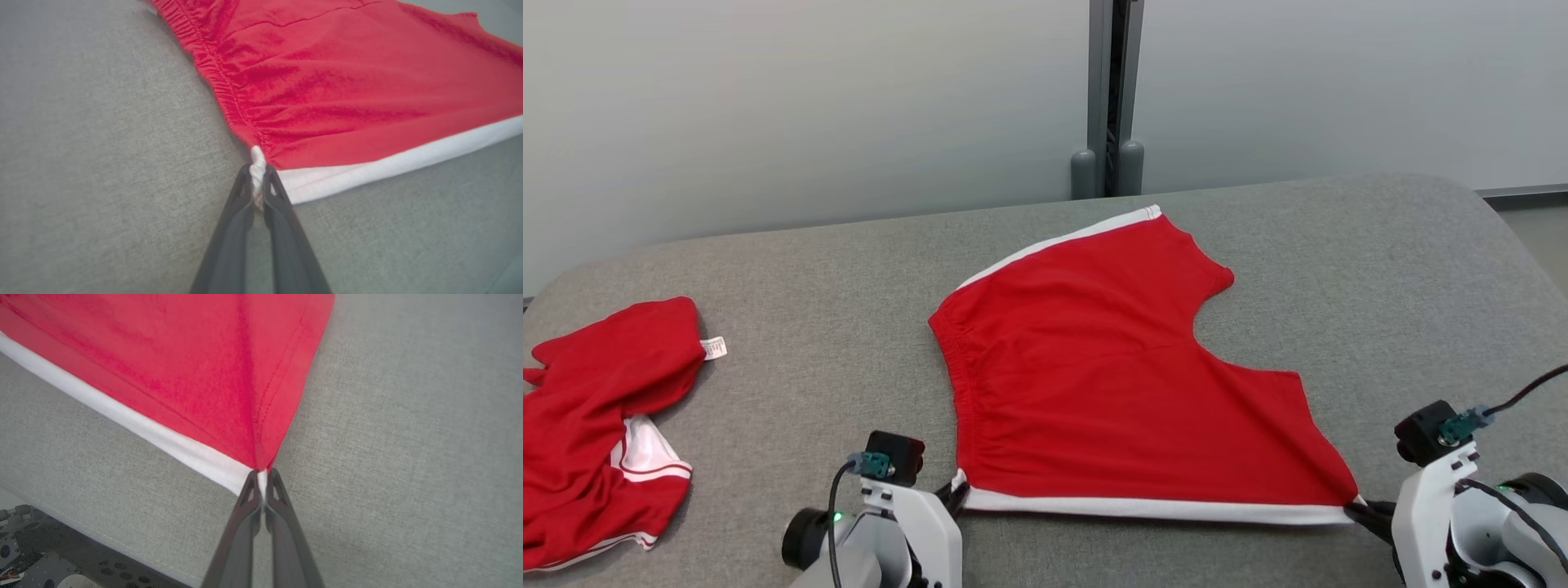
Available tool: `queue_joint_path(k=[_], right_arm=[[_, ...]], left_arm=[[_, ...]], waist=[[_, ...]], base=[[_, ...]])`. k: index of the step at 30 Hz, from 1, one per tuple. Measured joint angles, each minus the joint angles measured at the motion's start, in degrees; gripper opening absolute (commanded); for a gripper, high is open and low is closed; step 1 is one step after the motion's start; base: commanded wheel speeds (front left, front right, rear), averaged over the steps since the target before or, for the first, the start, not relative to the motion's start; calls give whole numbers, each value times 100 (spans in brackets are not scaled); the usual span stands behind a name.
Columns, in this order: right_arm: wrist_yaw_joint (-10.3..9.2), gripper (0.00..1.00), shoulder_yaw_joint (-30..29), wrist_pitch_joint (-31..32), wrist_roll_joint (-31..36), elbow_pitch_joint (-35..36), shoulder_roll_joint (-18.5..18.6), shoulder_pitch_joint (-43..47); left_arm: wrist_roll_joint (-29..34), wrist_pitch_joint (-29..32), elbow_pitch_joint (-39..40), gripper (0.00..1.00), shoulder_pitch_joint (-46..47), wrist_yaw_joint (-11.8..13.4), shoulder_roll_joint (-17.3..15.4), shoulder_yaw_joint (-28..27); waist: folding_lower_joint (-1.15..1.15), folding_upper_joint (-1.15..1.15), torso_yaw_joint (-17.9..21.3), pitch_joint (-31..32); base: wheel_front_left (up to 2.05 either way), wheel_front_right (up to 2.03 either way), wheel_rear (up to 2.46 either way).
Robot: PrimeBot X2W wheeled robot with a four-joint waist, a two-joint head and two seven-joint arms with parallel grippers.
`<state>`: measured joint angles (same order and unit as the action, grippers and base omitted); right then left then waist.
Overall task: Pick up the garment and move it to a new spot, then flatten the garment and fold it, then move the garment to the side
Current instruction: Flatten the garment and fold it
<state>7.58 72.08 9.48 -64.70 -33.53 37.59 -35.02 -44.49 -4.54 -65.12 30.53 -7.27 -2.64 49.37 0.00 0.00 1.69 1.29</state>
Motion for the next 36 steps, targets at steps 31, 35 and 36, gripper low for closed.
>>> queue_joint_path(k=[31,35,36], right_arm=[[-7,0,-363,622,-858,2060,1579,76],[-7,0,-614,612,-920,2111,1597,-272],[-7,0,-684,615,-936,2111,1595,-372]], left_arm=[[-1434,1833,5257,0,-2196,1311,-1335,-643],[-1637,2363,5703,0,-2034,1405,-1457,-664],[-1694,2501,5795,0,-1947,1429,-1475,-679]], waist=[[0,0,-120,-137],[0,0,-210,-365],[0,0,-236,-428]], base=[[0,0,0],[0,0,0],[0,0,0]])
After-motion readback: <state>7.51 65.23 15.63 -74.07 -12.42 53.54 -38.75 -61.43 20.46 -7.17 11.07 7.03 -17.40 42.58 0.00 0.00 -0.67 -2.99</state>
